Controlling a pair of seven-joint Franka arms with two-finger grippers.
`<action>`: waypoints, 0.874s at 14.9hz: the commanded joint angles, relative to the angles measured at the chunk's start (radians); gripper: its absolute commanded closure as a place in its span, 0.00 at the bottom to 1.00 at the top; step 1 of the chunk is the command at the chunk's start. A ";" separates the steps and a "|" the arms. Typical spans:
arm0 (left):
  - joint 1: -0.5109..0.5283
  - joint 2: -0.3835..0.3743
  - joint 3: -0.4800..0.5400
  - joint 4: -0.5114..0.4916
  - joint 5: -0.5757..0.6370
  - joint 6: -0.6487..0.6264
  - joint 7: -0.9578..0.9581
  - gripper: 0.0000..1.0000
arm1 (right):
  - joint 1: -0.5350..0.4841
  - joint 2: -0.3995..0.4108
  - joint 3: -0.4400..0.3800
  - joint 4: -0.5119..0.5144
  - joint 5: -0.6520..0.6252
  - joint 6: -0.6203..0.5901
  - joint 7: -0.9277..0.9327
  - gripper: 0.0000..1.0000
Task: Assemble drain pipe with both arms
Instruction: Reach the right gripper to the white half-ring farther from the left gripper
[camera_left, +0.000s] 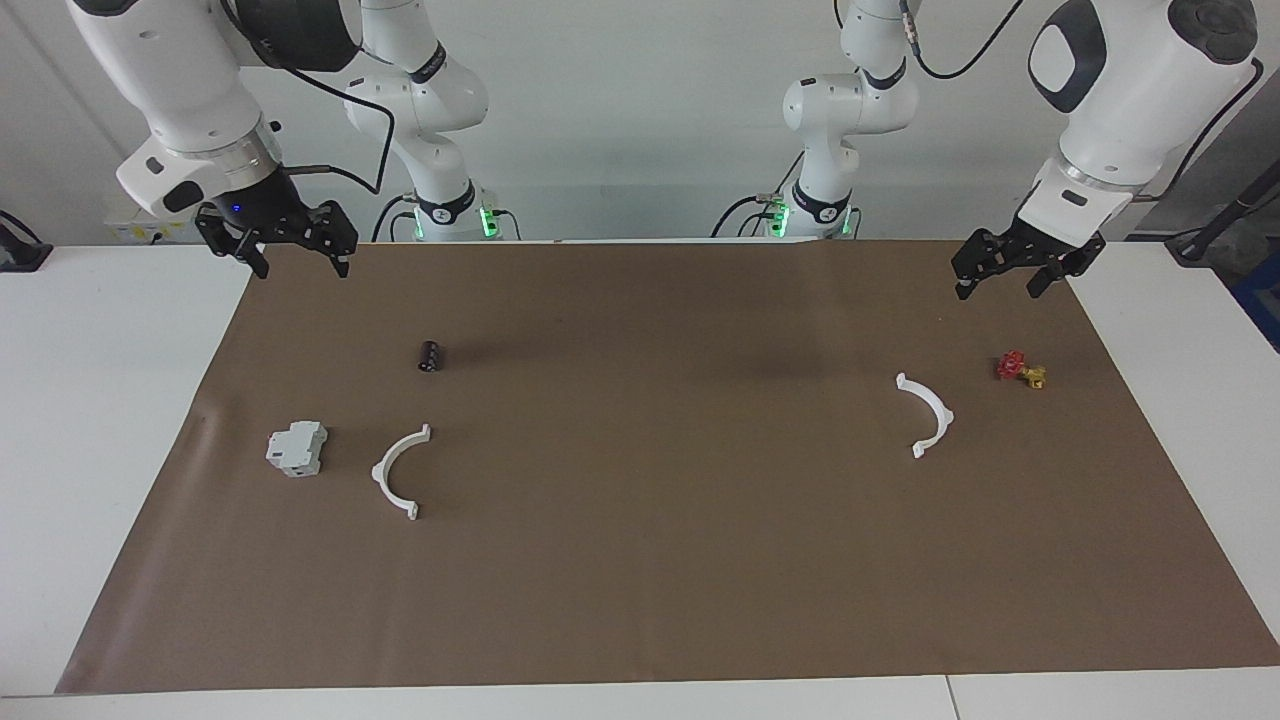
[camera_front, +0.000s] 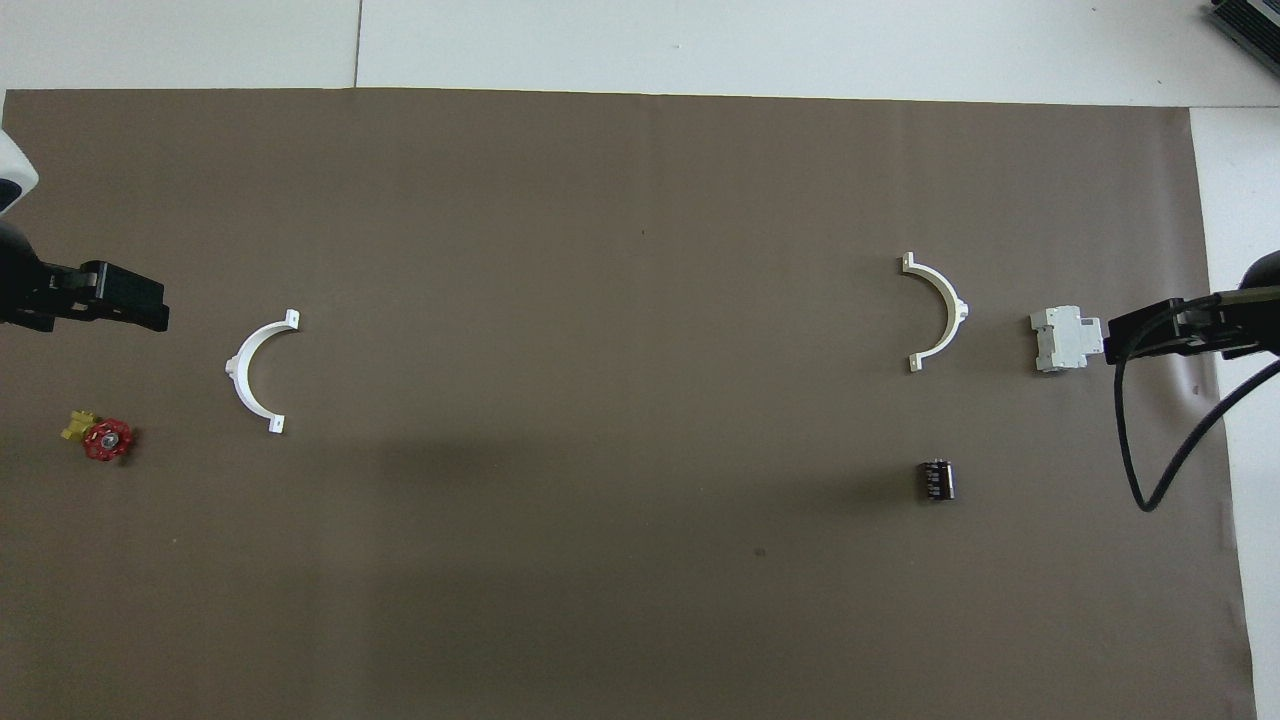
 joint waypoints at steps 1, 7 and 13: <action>-0.006 -0.023 0.008 -0.024 -0.014 0.018 0.010 0.00 | -0.006 -0.022 0.006 -0.026 -0.016 0.021 0.005 0.00; -0.006 -0.023 0.008 -0.024 -0.014 0.018 0.009 0.00 | -0.009 -0.045 0.008 -0.088 -0.001 0.103 0.001 0.00; -0.006 -0.023 0.008 -0.024 -0.014 0.018 0.010 0.00 | -0.023 0.047 0.006 -0.276 0.018 0.493 -0.068 0.00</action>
